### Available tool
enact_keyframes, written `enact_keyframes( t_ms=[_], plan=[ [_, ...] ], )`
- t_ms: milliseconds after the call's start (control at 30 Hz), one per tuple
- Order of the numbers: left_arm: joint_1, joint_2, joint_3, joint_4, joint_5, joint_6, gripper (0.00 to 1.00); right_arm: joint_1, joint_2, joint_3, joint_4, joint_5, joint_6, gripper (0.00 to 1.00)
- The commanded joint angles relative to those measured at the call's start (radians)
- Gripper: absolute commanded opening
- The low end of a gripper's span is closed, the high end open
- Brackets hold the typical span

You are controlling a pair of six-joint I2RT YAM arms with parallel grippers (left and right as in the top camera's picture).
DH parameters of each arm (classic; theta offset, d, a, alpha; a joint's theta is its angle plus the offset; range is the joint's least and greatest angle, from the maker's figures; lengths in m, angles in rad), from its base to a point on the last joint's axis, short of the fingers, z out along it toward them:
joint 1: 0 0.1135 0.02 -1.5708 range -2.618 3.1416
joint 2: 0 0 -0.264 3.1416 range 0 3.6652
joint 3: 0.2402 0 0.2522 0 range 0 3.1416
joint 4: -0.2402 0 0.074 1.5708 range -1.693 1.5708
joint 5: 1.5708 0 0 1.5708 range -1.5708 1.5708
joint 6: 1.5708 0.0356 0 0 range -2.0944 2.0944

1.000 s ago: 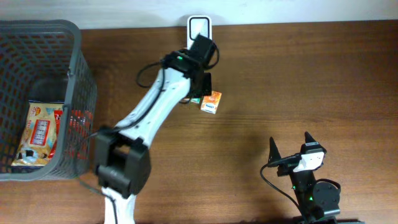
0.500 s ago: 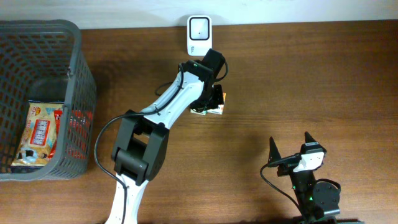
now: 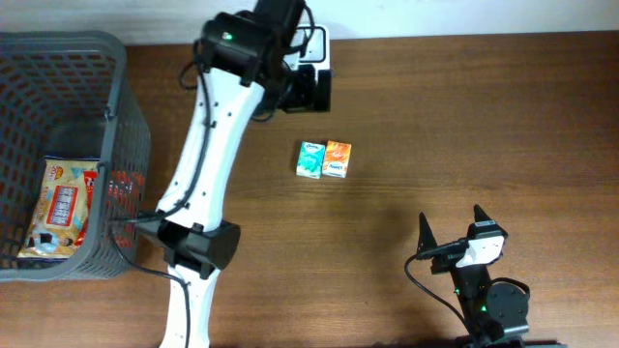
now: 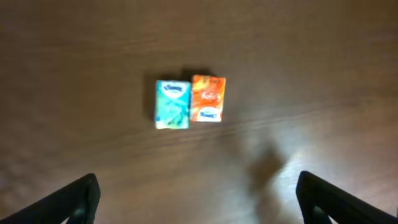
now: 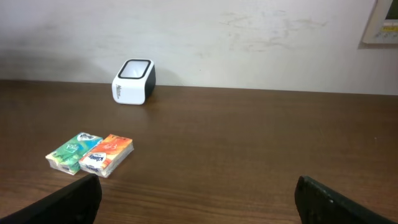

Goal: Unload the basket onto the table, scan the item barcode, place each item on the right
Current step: 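Place the green Kleenex pack beside the orange pack with left gripper, then reach into the basket and grasp the red candy bag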

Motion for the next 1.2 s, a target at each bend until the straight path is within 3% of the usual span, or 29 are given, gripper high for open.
enact_keyframes(
  t_ms=[0, 200, 433, 533, 633, 900, 1033, 1167],
  plan=[
    [0.084, -0.040, 0.042, -0.008, -0.011, 0.087, 0.99, -0.006, -0.006, -0.007, -0.003, -0.002, 0.001, 0.98],
    [0.358, -0.224, 0.041, -0.008, 0.008, 0.084, 0.99, -0.006, -0.006, -0.007, -0.003, -0.002, 0.001, 0.98],
    [0.686, -0.320, 0.037, -0.008, -0.180, 0.069, 0.99, -0.006, -0.006, -0.007, -0.003, -0.002, 0.001, 0.98],
    [0.795, -0.320, -0.050, -0.008, -0.295, 0.069, 0.99, -0.006, -0.006, -0.007, -0.003, -0.002, 0.001, 0.98],
    [0.869, -0.317, -0.254, 0.010, -0.301, 0.069, 0.99, -0.006, -0.006, -0.007, -0.003, -0.002, 0.001, 0.98],
    [0.925, -0.316, -0.914, 0.368, -0.268, 0.070, 0.99, -0.006, -0.006, -0.007, -0.003, -0.002, 0.001, 0.98],
    [0.932, -0.316, -1.115, 0.514, -0.179, 0.113, 1.00, -0.006, -0.006, -0.007, -0.003, -0.002, 0.001, 0.98],
    [0.932, -0.316, -1.216, 0.604, -0.179, 0.114, 0.93, -0.006, -0.006, -0.007, -0.003, -0.002, 0.001, 0.98]
  ],
)
